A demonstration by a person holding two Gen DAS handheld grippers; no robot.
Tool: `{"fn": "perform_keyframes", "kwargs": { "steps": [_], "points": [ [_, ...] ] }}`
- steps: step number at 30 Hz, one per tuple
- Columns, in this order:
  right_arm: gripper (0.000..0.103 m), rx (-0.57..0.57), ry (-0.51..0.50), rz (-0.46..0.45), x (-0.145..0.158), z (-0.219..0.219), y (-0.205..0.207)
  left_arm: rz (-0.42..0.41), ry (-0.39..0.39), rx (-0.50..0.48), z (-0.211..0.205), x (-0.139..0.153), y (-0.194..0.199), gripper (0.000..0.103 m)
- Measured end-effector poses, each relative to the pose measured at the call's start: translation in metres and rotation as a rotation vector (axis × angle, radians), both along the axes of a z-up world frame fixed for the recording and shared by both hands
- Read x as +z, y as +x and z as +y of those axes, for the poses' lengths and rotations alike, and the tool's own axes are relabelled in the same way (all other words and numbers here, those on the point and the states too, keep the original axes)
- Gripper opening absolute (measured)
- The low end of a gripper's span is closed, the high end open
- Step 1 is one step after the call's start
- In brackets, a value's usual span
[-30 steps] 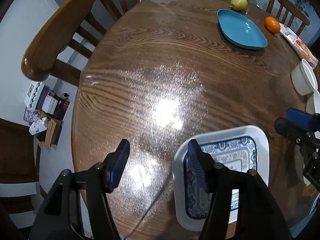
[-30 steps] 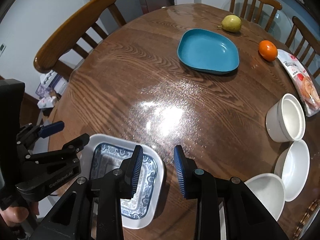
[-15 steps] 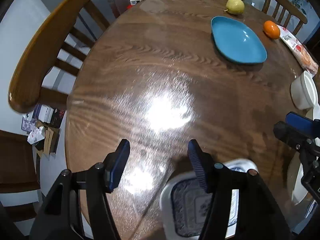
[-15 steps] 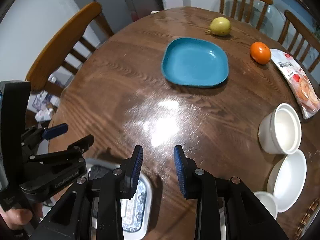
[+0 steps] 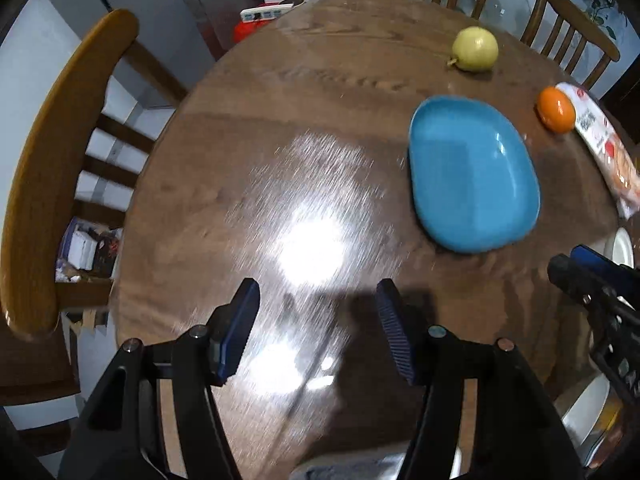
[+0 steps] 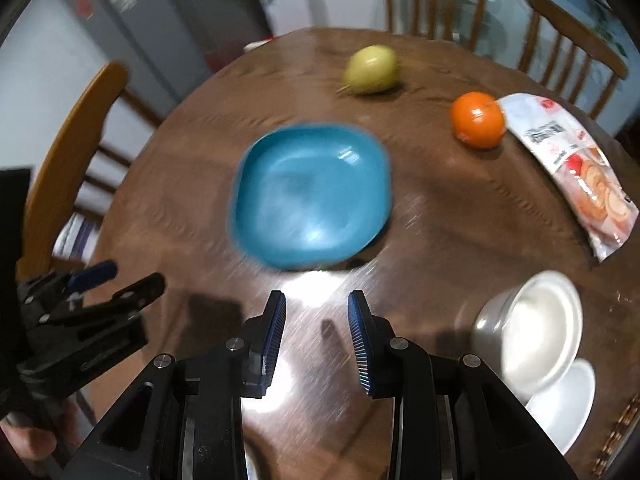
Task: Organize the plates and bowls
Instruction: 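Move the right gripper to the teal plate and grasp its rim, then lift the teal plate and carry it toward the stacked patterned plates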
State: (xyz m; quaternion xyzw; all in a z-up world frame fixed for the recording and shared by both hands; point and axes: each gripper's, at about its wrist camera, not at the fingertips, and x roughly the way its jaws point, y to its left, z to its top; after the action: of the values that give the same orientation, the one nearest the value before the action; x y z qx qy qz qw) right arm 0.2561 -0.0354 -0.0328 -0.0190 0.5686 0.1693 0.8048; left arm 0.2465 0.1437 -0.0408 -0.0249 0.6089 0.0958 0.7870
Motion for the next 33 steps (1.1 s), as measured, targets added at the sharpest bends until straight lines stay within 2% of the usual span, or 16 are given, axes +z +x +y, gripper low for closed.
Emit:
{"fn": "perform_keyframes", "kwargs": {
  "steps": [8, 13, 19, 21, 24, 26, 33],
  "points": [
    [0.032, -0.105, 0.027, 0.027, -0.025, -0.014, 0.051, 0.001, -0.008, -0.044, -0.024, -0.018, 0.057, 0.059],
    [0.032, -0.122, 0.041, 0.039, -0.037, -0.018, 0.065, 0.002, -0.017, -0.067, -0.032, -0.03, 0.07, 0.057],
    [0.032, -0.115, 0.06, 0.05, -0.046, -0.02, 0.07, 0.003, -0.043, -0.086, -0.037, -0.037, 0.073, 0.037],
    [0.025, -0.113, 0.074, 0.056, -0.049, -0.02, 0.071, 0.001, -0.054, -0.095, -0.041, -0.04, 0.074, 0.026],
    [0.015, -0.105, 0.081, 0.061, -0.052, -0.019, 0.07, -0.015, -0.065, -0.118, -0.046, -0.04, 0.076, 0.02],
    [0.013, -0.099, 0.08, 0.063, -0.053, -0.016, 0.069, -0.024, -0.067, -0.133, -0.051, -0.039, 0.074, 0.014],
    [0.011, -0.11, 0.085, 0.073, -0.058, -0.017, 0.063, -0.046, -0.077, -0.17, -0.057, -0.038, 0.062, 0.012]
  ]
}}
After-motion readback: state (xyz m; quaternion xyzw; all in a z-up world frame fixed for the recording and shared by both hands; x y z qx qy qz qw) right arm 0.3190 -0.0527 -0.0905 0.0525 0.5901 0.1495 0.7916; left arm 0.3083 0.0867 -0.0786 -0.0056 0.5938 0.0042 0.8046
